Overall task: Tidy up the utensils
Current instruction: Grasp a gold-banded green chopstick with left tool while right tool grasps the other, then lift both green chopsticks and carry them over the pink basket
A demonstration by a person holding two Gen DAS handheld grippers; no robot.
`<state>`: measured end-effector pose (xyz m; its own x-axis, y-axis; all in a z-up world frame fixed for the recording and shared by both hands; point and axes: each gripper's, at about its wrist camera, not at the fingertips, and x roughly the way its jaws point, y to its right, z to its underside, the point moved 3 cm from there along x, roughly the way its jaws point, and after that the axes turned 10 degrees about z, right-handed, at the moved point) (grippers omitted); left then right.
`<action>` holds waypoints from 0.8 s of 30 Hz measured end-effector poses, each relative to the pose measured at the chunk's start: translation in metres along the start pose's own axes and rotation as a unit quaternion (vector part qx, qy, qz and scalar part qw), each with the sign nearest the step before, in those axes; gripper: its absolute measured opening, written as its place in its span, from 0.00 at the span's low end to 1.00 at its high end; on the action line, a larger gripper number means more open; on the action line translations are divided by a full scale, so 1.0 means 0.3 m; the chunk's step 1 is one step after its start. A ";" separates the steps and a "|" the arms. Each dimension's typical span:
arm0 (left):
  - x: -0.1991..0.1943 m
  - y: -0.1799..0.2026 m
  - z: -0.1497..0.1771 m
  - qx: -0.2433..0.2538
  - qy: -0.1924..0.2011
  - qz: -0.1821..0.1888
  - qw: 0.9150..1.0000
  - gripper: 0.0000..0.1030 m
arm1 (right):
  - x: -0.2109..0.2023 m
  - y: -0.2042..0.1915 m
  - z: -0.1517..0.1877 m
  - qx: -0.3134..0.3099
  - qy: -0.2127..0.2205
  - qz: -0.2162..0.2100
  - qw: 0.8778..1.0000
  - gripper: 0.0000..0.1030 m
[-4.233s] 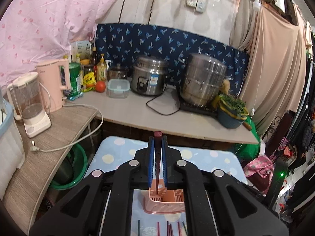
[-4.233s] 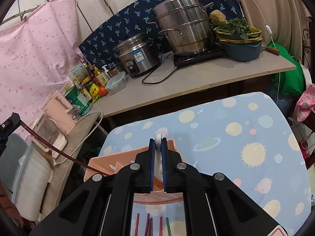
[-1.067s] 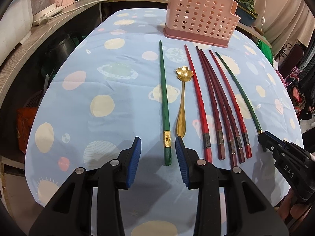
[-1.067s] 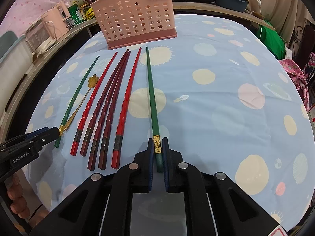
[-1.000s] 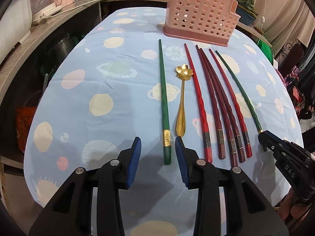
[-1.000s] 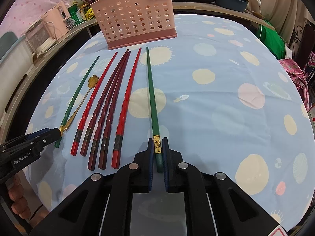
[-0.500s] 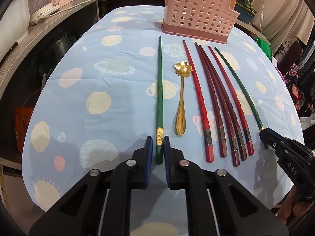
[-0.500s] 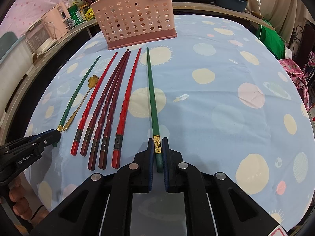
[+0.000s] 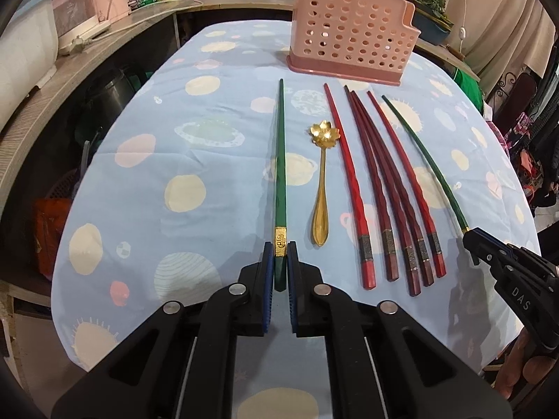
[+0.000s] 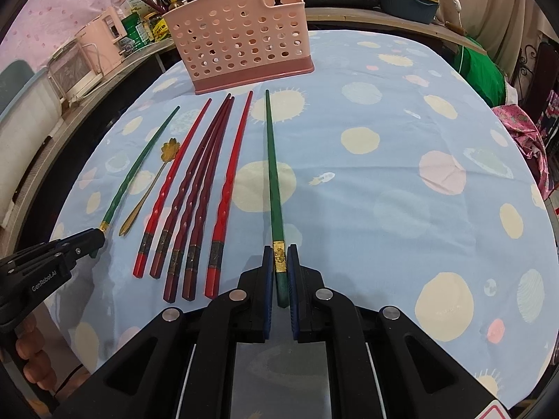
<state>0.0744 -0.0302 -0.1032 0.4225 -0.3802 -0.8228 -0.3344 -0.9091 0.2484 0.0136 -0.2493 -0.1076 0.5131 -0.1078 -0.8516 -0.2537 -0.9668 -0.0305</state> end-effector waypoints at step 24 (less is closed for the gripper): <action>-0.326 -0.013 -0.329 -0.021 0.139 0.021 0.990 0.07 | -0.319 0.070 -0.313 0.043 0.137 -0.034 0.989 0.07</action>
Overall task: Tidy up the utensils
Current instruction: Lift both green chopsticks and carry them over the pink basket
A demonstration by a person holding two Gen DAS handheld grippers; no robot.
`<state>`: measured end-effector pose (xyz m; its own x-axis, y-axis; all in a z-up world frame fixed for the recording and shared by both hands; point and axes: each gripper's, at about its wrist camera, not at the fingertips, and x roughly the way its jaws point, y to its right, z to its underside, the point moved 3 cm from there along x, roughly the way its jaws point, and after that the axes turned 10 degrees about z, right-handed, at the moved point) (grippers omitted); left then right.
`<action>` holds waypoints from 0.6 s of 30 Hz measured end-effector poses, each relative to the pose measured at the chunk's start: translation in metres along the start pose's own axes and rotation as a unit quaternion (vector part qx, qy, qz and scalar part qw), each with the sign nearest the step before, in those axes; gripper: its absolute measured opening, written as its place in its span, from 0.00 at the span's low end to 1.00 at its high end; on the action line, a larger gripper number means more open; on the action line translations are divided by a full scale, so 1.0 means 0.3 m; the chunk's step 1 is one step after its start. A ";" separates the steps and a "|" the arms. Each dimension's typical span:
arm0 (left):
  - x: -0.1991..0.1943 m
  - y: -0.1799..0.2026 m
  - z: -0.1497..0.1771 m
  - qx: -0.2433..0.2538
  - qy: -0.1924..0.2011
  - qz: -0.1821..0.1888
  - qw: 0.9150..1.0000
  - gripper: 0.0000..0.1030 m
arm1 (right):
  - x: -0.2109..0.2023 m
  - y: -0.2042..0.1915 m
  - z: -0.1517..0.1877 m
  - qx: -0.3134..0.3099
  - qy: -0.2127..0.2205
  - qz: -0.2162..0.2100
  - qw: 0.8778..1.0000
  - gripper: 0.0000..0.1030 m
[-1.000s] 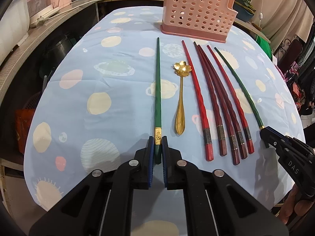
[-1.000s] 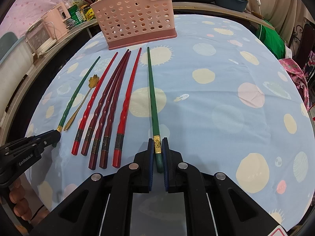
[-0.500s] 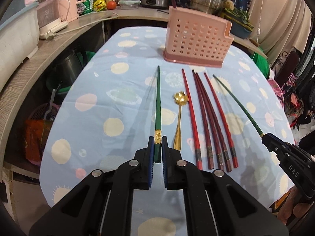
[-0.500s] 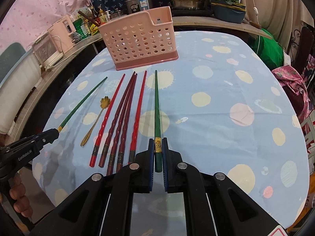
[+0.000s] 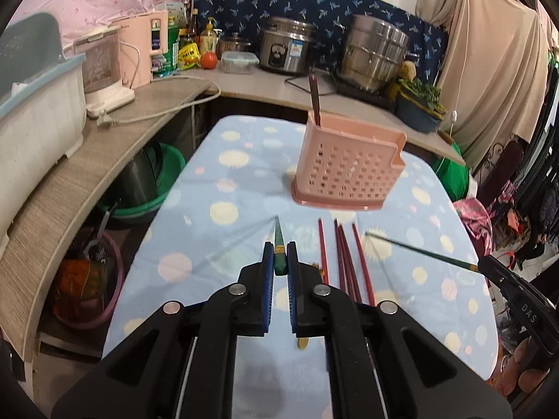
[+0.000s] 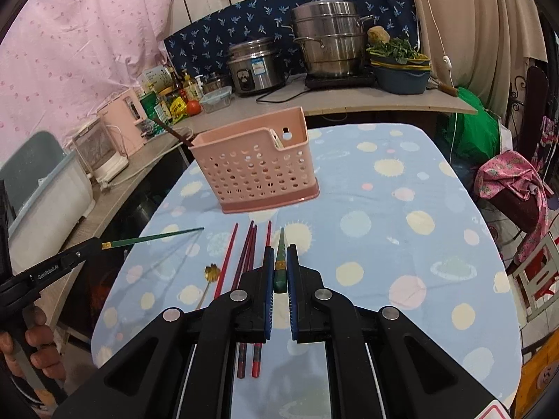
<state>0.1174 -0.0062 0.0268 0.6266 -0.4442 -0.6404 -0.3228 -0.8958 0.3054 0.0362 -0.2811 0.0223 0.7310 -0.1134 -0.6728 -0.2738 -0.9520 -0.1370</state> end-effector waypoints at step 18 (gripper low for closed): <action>-0.057 0.081 -0.358 0.013 0.079 0.033 0.996 0.07 | -0.028 0.036 -0.309 0.029 0.063 -0.024 0.997 0.07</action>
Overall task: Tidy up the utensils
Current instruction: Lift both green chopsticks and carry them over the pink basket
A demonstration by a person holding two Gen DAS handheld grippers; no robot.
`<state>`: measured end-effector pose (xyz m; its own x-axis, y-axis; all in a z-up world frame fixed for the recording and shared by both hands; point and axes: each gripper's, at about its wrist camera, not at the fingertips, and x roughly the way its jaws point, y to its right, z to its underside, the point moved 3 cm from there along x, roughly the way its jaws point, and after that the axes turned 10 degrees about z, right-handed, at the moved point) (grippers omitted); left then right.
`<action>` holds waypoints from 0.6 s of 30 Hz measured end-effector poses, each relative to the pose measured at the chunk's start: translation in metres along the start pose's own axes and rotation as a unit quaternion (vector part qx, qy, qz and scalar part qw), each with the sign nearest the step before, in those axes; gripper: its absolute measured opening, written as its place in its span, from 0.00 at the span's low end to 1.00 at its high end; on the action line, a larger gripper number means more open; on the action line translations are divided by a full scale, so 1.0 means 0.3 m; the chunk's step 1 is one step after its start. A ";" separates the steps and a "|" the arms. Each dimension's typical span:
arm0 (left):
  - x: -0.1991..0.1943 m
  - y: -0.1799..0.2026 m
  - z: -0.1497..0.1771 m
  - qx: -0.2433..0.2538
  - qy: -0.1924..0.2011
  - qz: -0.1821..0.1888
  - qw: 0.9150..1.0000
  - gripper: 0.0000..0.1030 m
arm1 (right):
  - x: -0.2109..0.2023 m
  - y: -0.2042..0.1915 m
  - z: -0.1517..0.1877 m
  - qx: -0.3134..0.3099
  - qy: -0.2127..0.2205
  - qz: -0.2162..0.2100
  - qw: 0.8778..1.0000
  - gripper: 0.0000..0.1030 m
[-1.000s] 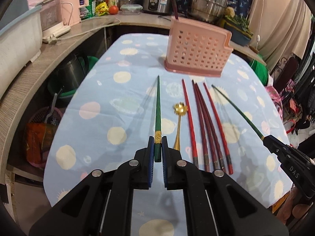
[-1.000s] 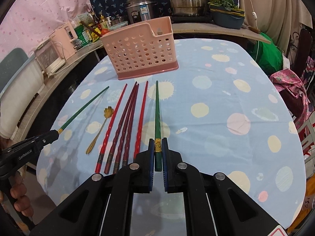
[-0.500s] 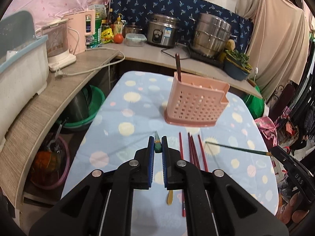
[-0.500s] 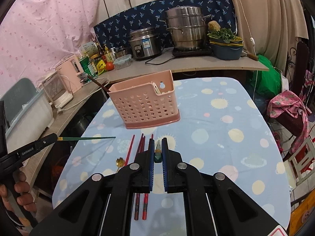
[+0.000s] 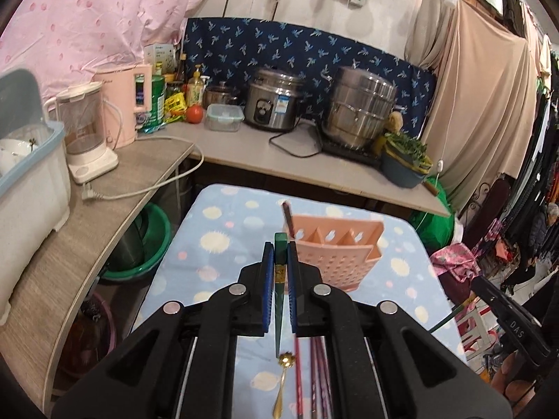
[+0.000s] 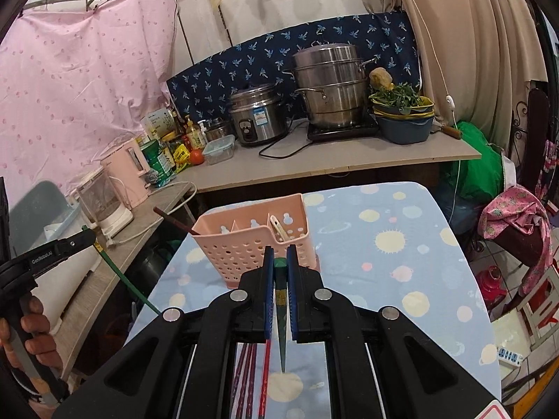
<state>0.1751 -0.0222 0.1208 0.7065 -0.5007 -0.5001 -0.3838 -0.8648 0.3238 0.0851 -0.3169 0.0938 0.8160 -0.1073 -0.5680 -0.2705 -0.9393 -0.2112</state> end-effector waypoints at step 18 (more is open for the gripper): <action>0.027 0.172 -0.392 0.032 0.097 0.041 0.994 0.07 | 0.007 -0.051 -0.467 0.032 0.120 -0.028 0.992 0.07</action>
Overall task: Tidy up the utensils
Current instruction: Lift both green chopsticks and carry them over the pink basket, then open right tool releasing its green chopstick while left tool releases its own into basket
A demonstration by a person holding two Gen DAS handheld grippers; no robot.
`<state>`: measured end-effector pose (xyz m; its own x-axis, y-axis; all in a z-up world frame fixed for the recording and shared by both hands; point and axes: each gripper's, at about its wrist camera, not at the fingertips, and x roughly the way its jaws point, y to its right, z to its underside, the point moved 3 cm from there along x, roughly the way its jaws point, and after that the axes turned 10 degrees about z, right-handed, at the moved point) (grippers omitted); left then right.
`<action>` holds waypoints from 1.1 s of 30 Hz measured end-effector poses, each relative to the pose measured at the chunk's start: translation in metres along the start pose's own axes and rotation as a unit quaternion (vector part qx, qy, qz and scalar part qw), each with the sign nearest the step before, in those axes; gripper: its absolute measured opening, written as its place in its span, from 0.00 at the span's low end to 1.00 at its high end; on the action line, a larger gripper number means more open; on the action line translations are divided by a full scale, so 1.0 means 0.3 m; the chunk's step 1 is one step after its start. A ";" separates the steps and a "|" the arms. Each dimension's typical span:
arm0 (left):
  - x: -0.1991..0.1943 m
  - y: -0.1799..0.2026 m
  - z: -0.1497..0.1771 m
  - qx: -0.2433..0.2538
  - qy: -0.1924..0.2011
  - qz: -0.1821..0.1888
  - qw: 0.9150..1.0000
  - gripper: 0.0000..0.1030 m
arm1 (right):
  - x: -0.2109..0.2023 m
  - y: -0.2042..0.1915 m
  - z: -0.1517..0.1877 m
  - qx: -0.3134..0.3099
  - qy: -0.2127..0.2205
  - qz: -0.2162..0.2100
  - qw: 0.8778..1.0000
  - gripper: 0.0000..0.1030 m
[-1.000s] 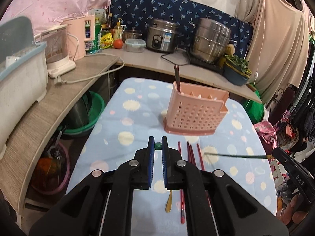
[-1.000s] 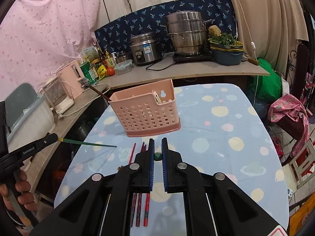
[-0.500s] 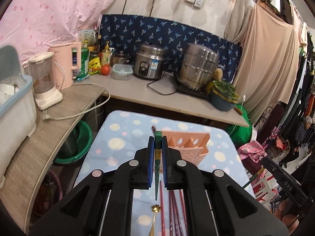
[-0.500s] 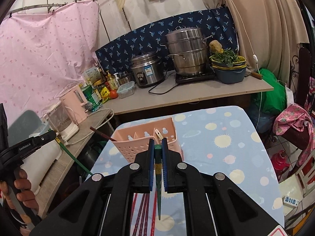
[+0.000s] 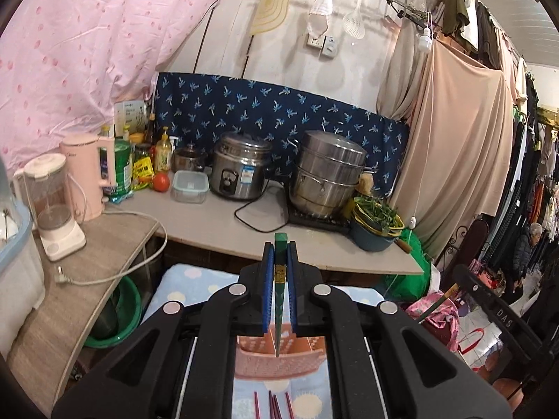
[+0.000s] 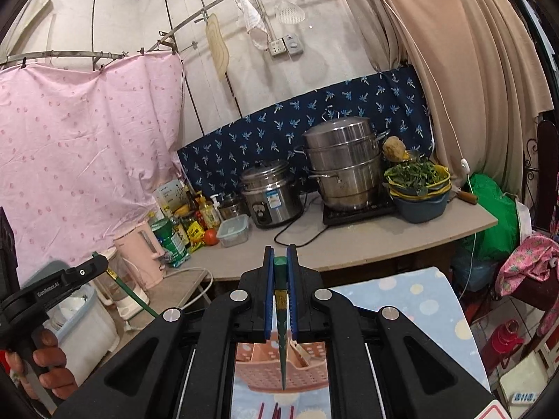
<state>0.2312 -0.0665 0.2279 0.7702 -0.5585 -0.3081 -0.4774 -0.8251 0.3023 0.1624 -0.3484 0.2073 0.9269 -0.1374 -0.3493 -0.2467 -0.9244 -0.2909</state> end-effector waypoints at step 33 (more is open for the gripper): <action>0.319 -0.169 0.200 -0.002 -0.084 -0.055 0.995 0.08 | 0.405 -0.032 0.243 -0.024 -0.100 0.018 0.995 0.19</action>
<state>0.3038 -0.0833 0.1290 0.7353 -0.4721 -0.4863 -0.3923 -0.8816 0.2625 0.2567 -0.3303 0.1027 0.8419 -0.1020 -0.5300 -0.2608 -0.9366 -0.2340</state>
